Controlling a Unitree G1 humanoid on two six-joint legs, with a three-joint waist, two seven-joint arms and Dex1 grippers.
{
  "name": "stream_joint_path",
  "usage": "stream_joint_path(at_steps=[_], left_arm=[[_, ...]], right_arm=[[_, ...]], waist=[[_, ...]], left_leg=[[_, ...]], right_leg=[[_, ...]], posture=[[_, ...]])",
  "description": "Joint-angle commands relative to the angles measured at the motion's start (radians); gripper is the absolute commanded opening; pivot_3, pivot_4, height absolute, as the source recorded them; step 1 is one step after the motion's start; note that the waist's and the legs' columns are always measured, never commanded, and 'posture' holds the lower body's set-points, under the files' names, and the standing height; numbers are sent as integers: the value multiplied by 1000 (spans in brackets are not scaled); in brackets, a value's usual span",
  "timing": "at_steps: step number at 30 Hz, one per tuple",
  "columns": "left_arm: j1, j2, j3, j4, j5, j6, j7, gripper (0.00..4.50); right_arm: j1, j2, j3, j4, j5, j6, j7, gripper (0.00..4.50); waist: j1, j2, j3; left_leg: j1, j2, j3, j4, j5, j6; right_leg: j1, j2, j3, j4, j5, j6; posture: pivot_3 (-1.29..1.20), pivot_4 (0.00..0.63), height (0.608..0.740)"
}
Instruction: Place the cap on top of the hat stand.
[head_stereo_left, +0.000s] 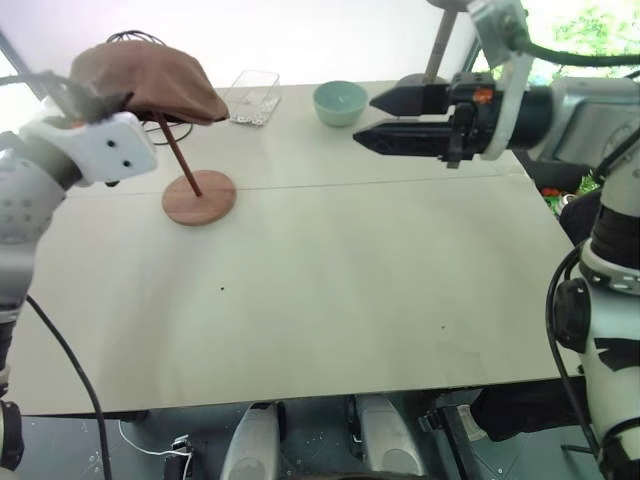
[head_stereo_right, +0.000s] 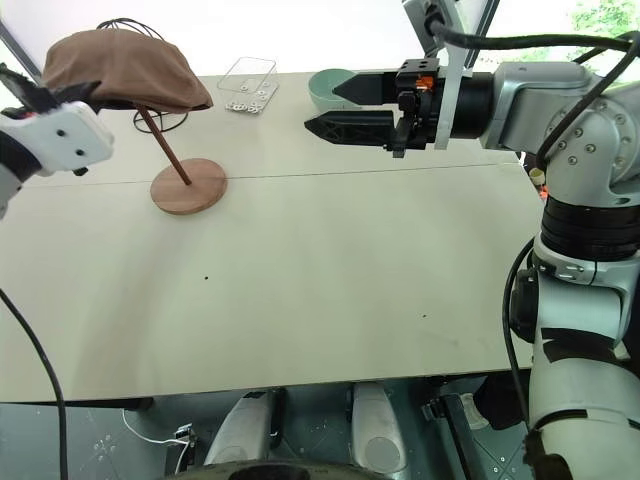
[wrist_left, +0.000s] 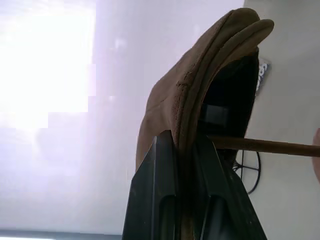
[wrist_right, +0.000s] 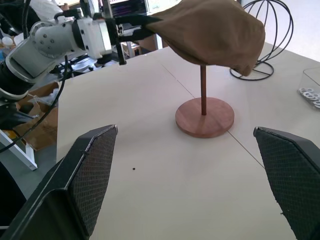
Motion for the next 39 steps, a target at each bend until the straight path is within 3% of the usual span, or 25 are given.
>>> stream_joint_path(at_steps=[1, 9, 20, 31, 32, 36, 39], left_arm=[[3, -7, 102, 32, -98, -143, 2, 40], [-15, 17, 151, 268, -220, -494, -50, 40], [-193, 71, -4, 779, -220, -977, -211, 40], [-213, 55, -49, 933, -206, -1094, -194, 40], [-216, 58, -44, 935, -208, -1087, -188, 858], [-196, 77, -17, 912, -214, -1045, -157, 2683], [-92, 99, 32, 812, -256, -978, -141, 4121]], right_arm=[[-6, -12, -10, -29, 15, -21, 0, 4500], [-10, -19, 1, -11, 7, -24, 5, 4500], [-65, -54, -6, 8, 16, -24, 33, 4500], [-110, -53, -21, 11, 47, -18, 38, 4500], [-109, -52, -20, 12, 47, -22, 37, 4500], [-103, -45, -14, 19, 43, -36, 36, 4500], [-99, -37, -9, 39, 35, -56, 42, 4500]], waist=[[0, 0, 0], [1, 0, 0], [-1, 0, 0], [0, 0, 0], [0, 0, 0], [0, 0, 0], [-6, 0, 0]], left_leg=[[0, 0, 0, 0, 0, 0], [0, 0, 0, 0, 0, 0], [0, 0, 1, 1, 0, 0], [0, 0, 1, 1, 0, 0], [0, 0, 1, 1, 0, 0], [0, 0, 1, 1, 0, 0], [0, 0, 1, 0, 0, 0]], right_leg=[[0, 0, 0, 0, 0, 0], [0, 0, 0, 0, 0, 0], [0, 0, 0, 0, 0, 0], [0, 0, 0, 1, 0, 0], [0, 0, 0, 1, 0, 0], [0, 0, 0, 1, 0, 0], [0, -1, 0, 1, 0, 0]], posture=[[0, 150, 740], [0, 150, 740], [0, 150, 740], [0, 150, 740], [0, 150, 740], [0, 150, 740], [0, 150, 740]])
